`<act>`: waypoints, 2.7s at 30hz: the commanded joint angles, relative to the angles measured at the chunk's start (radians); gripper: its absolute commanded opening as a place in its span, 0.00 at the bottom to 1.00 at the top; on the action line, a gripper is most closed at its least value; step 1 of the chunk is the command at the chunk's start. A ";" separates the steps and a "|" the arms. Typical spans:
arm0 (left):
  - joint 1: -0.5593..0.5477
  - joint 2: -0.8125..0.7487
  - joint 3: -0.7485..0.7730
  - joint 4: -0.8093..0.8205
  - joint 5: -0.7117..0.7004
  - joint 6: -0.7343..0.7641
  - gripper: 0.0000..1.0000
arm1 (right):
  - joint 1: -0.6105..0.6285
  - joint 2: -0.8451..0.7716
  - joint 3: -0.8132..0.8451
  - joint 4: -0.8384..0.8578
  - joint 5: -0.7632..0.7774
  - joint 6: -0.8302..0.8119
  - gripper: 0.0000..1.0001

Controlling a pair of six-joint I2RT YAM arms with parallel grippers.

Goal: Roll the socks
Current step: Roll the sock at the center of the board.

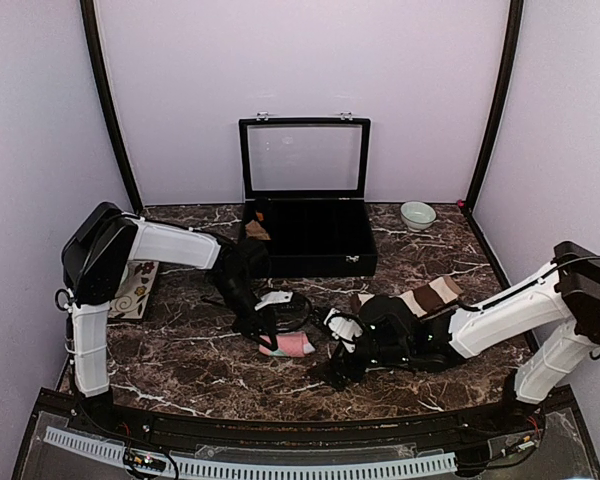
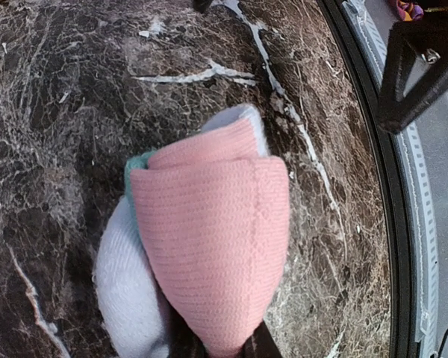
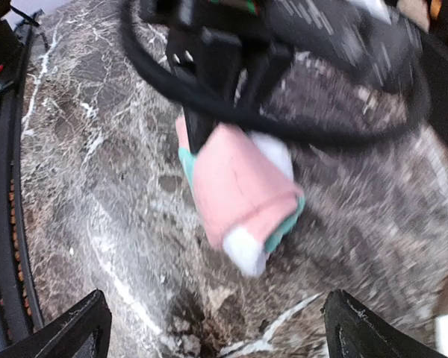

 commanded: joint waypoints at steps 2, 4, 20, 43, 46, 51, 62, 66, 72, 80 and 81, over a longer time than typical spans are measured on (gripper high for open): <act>-0.006 0.143 -0.012 -0.153 -0.184 -0.005 0.00 | 0.071 -0.035 0.051 -0.078 0.421 -0.214 0.99; -0.004 0.148 -0.003 -0.160 -0.183 -0.006 0.00 | 0.071 -0.025 0.026 -0.007 0.555 -0.190 0.99; 0.018 0.177 0.029 -0.202 -0.138 0.009 0.00 | 0.076 -0.086 -0.178 0.349 0.107 -0.277 0.72; 0.027 0.199 0.053 -0.244 -0.119 0.047 0.00 | 0.032 0.316 0.180 0.336 0.002 -0.639 0.54; 0.028 0.205 0.059 -0.253 -0.117 0.055 0.00 | 0.029 0.341 0.192 0.337 0.015 -0.668 0.54; 0.028 0.209 0.065 -0.262 -0.115 0.058 0.00 | 0.015 0.369 0.200 0.314 0.017 -0.675 0.52; 0.027 0.204 0.069 -0.285 -0.112 0.079 0.04 | -0.042 0.436 0.188 0.195 -0.029 -0.648 0.43; 0.027 0.185 0.059 -0.280 -0.125 0.081 0.15 | -0.046 0.464 0.188 0.131 -0.030 -0.635 0.42; 0.028 0.115 0.046 -0.241 -0.149 0.055 0.36 | -0.053 0.517 0.209 0.055 -0.039 -0.579 0.35; 0.059 0.033 0.005 -0.213 -0.158 0.028 0.97 | -0.056 0.553 0.215 -0.013 -0.052 -0.521 0.33; 0.070 0.015 -0.001 -0.207 -0.155 0.022 0.98 | -0.057 0.554 0.210 -0.014 -0.052 -0.513 0.33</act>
